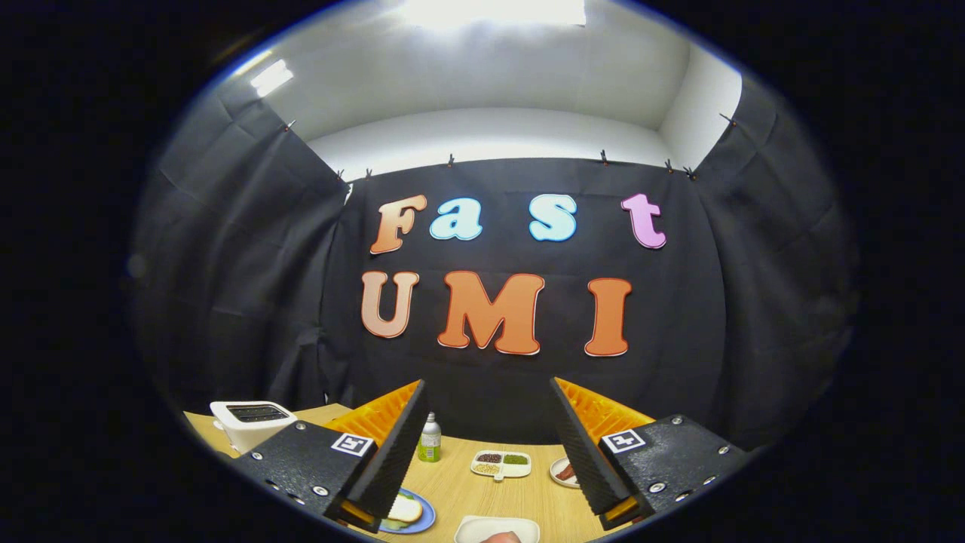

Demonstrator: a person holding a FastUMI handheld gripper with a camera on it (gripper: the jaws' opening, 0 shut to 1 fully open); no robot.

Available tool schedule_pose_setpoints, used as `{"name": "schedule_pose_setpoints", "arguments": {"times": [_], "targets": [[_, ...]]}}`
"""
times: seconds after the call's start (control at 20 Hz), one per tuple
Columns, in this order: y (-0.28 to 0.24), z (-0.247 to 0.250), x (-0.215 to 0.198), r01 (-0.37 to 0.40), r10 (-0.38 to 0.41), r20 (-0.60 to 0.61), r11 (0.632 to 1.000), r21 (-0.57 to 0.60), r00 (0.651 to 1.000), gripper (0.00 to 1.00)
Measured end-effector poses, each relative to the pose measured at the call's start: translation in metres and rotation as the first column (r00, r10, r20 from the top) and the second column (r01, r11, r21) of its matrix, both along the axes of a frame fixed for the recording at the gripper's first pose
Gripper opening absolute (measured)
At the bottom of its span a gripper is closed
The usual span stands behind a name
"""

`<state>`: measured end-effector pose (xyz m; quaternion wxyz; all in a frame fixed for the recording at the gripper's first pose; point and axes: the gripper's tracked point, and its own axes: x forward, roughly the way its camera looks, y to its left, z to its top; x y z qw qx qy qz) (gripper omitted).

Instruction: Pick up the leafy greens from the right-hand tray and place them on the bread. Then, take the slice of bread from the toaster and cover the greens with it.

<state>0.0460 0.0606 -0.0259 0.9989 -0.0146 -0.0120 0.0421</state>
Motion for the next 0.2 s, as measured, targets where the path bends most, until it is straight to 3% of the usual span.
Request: {"name": "schedule_pose_setpoints", "arguments": {"times": [0.2], "targets": [[-0.0020, 0.0118, -0.0090, 0.014, -0.014, 0.012, 0.999, -0.029, 1.000, 0.96]]}}
